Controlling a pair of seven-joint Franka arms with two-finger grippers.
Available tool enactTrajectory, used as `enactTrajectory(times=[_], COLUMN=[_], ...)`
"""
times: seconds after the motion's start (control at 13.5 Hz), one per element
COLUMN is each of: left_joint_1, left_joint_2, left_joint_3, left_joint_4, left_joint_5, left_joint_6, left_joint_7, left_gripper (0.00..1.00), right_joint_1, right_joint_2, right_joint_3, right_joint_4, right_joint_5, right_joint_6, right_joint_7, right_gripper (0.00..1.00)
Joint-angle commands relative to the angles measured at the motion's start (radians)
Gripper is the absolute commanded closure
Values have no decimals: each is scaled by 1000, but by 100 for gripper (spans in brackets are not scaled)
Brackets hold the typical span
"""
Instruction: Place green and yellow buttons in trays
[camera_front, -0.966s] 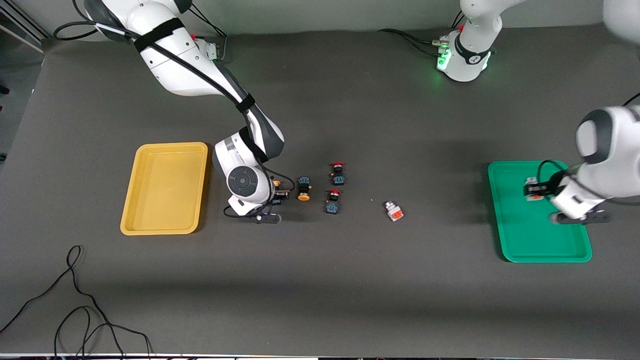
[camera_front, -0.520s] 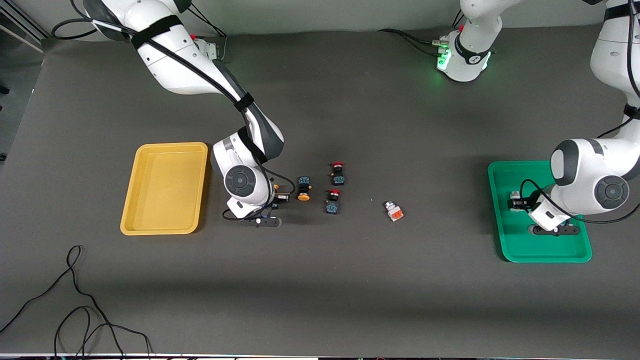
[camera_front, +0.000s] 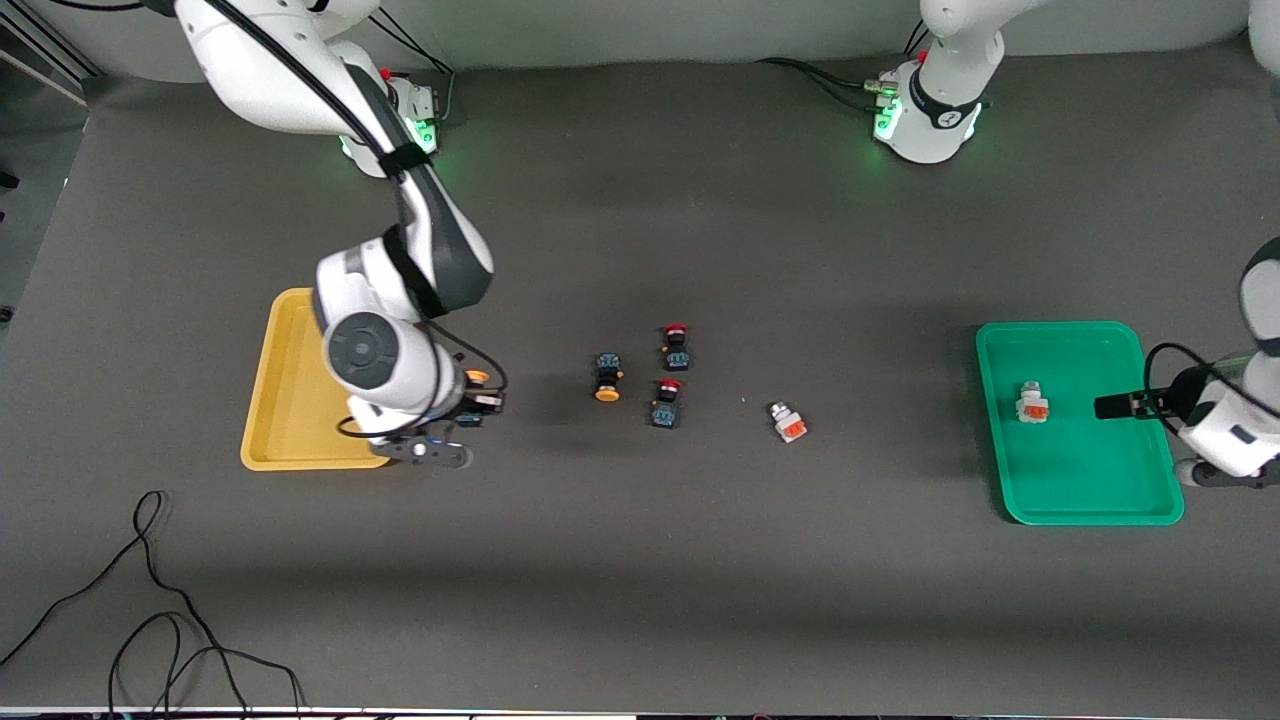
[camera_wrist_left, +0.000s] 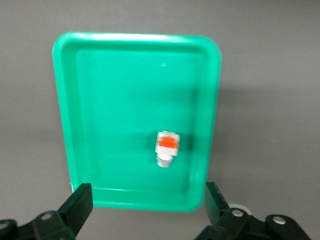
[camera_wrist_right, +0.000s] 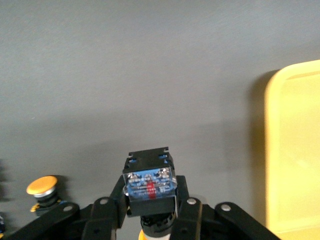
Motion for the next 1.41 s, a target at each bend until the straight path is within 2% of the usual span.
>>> enactTrajectory(times=[0.0, 0.22, 0.37, 0.52, 0.67, 0.89, 1.04, 1.19, 1.26, 1.34], left_joint_1=[-89, -280, -409, -495, -534, -549, -552, -555, -555, -557], left_joint_2=[36, 50, 70, 76, 91, 201, 283, 300, 311, 311], left_joint_3=[-30, -30, -30, -29, -29, -23, -19, -19, -18, -18], left_joint_4=[8, -64, -68, -69, -77, -117, -118, -120, -120, -120], left_joint_5=[-14, -14, -15, -15, -15, 14, 86, 97, 97, 97], left_joint_6=[1, 102, 160, 190, 236, 412, 495, 504, 506, 506], left_joint_7=[-153, -432, -624, -717, -778, -859, -944, -952, -952, -952], left_gripper=[0, 0, 0, 0, 0, 0, 0, 1, 4, 15], right_joint_1=[9, 9, 9, 9, 9, 7, 6, 7, 6, 6], right_joint_2=[-27, -51, -57, -94, -107, -107, -102, -105, -107, -100], right_joint_3=[-57, -123, -162, -180, -202, -217, -223, -243, -254, -255], right_joint_4=[-36, -102, -147, -248, -350, -495, -539, -547, -547, -547], right_joint_5=[-15, -15, -15, -15, -15, -15, -14, -12, -7, 0], right_joint_6=[-30, -21, -11, 77, 182, 364, 420, 420, 418, 414], right_joint_7=[-89, -182, -253, -293, -336, -356, -356, -354, -353, -338], right_gripper=[100, 100, 100, 100, 100, 100, 100, 100, 100, 100])
